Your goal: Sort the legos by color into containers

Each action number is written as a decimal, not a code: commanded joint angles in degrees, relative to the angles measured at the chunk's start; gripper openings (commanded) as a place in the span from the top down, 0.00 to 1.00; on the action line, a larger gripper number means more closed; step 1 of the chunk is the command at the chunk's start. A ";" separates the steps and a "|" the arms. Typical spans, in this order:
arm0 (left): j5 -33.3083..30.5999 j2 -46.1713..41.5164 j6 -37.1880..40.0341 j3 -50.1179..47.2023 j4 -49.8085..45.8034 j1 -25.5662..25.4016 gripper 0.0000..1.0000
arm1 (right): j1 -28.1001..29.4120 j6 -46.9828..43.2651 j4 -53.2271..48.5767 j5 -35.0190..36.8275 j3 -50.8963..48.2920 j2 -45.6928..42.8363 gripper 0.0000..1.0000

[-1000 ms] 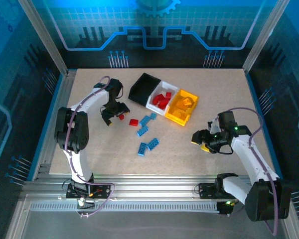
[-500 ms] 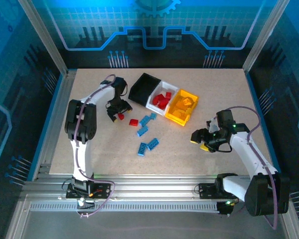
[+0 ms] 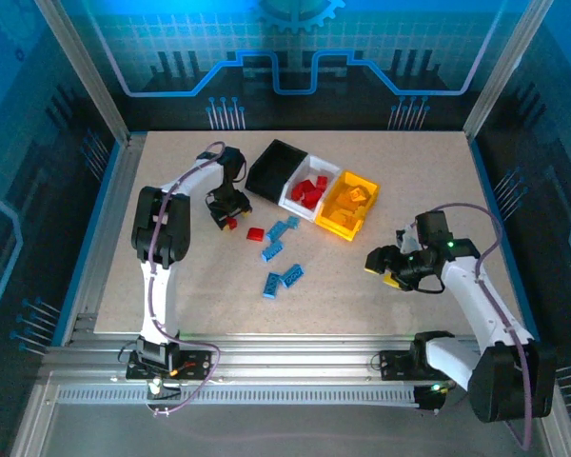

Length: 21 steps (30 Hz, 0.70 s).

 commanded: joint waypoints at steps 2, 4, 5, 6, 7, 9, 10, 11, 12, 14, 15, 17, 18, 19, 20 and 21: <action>-0.56 1.77 1.55 0.24 -1.91 0.47 0.49 | 0.98 1.12 -2.31 0.61 -0.53 -2.08 0.33; -0.63 1.84 2.09 -0.09 -1.75 0.74 0.52 | 1.09 1.51 -2.78 0.87 -0.78 -2.82 0.33; -0.64 1.83 2.27 -0.31 -1.73 0.86 0.54 | 1.12 1.73 -2.94 0.97 -0.76 -3.14 0.33; -0.64 1.81 2.39 -0.62 -1.65 1.08 0.56 | 1.15 1.97 -3.04 1.15 -0.93 -3.58 0.33; -0.56 1.71 2.61 -1.02 -1.53 1.31 0.57 | 1.23 2.32 -3.14 1.24 -1.04 -3.96 0.33; -0.27 1.32 2.88 -1.98 -0.97 1.74 0.61 | 1.33 3.00 -3.23 1.48 -1.41 -4.68 0.33; -0.17 0.94 3.06 -2.55 -0.56 1.93 0.63 | 1.45 3.35 -3.23 1.57 -1.51 -4.97 0.33; -0.10 0.65 3.23 -3.03 -0.35 2.08 0.65 | 1.58 3.70 -3.23 1.53 -1.64 -5.28 0.33; 0.08 0.45 3.38 -3.43 -0.11 2.18 0.67 | 1.66 4.09 -3.23 1.63 -1.72 -5.47 0.33; 0.21 0.08 3.89 -3.88 0.09 2.35 0.73 | 1.93 4.59 -3.30 1.70 -1.55 -5.69 0.34; 0.23 -0.16 4.17 -4.04 0.20 2.36 0.75 | 2.07 4.77 -3.36 1.84 -1.41 -5.82 0.34; 0.24 -0.59 4.55 -4.33 0.29 2.45 0.75 | 2.35 4.97 -3.44 2.26 -1.07 -5.87 0.33; 0.23 -0.77 4.72 -4.52 0.29 2.45 0.75 | 2.52 5.07 -3.50 2.34 -1.03 -5.95 0.33; 0.23 -1.06 4.88 -4.65 0.29 2.50 0.75 | 2.59 5.17 -3.48 2.43 -0.99 -6.00 0.34; 0.32 -1.33 5.01 -4.71 0.32 2.45 0.75 | 2.64 5.25 -3.49 2.45 -0.85 -6.05 0.34; 0.30 -1.66 5.18 -4.85 0.38 2.41 0.75 | 2.74 5.30 -3.54 2.42 -0.88 -6.08 0.34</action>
